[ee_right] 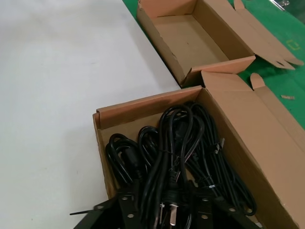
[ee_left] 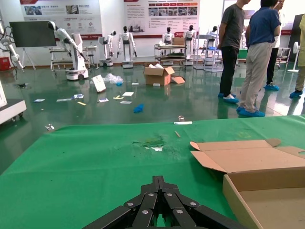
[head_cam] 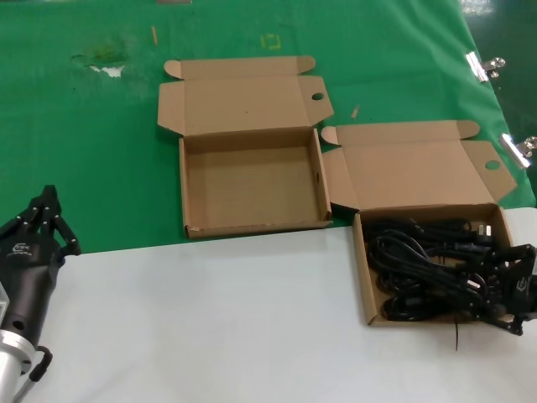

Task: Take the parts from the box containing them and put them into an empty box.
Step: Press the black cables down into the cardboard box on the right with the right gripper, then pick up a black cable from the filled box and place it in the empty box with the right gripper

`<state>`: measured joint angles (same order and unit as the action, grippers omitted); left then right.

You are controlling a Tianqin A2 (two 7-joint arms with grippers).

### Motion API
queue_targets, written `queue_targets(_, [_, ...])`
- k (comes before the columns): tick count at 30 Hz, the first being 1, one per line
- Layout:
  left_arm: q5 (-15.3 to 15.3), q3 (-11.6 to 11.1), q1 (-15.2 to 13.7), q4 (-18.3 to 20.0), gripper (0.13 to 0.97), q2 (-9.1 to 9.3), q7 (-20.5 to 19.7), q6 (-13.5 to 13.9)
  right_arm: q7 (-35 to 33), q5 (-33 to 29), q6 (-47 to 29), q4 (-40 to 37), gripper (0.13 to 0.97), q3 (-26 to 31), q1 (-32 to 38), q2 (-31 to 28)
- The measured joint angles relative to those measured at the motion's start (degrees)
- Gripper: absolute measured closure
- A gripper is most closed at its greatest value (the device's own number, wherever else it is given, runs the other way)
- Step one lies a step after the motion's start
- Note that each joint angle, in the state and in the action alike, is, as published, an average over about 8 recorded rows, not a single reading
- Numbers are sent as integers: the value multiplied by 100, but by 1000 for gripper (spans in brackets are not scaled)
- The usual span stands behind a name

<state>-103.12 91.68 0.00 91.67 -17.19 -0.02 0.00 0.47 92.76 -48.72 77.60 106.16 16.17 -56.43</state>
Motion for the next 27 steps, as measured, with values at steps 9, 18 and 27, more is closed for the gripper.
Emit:
queue_targets(9, [0, 0, 0, 0, 957, 0, 0, 0, -40, -80, -7, -117, 801, 61, 78, 128])
queue_targets(18, [0, 0, 0, 0, 957, 0, 0, 0, -96, -157, -8, -155, 871, 96, 154, 194])
queue_targets(27, [0, 0, 0, 0, 957, 0, 0, 0, -138, -149, -26, -18, 886, 0, 154, 51])
